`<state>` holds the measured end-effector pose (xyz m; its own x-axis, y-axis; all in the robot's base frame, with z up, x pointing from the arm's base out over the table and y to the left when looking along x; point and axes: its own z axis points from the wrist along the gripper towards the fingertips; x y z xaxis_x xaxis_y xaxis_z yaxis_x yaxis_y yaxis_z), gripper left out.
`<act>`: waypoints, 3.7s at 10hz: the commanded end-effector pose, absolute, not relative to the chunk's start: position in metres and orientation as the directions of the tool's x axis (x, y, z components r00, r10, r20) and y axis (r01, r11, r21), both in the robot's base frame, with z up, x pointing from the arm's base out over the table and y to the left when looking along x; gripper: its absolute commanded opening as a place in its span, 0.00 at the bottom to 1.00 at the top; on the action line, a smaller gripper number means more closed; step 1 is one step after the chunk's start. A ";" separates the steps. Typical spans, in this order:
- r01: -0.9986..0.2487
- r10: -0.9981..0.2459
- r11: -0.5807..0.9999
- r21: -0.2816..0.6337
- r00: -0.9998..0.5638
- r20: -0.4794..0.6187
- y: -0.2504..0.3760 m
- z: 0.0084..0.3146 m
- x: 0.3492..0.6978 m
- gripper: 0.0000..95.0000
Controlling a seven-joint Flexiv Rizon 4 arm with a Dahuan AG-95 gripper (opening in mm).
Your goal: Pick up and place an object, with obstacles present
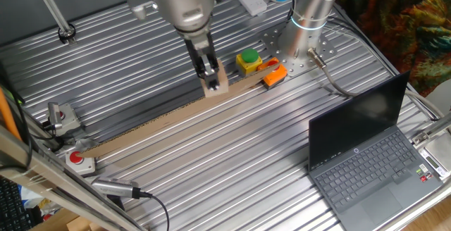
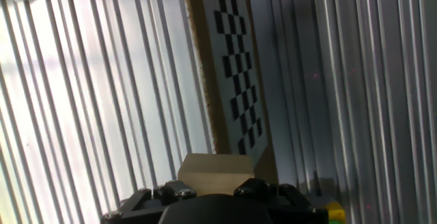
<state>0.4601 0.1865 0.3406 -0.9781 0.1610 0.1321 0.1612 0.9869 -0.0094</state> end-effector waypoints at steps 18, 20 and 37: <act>0.076 0.075 0.997 0.006 -0.992 0.106 0.202 0.336 0.455 0.00; 0.055 0.053 0.998 0.010 -0.992 0.116 0.202 0.336 0.455 0.00; -0.074 -0.074 0.997 0.003 -0.990 0.117 0.202 0.336 0.455 0.00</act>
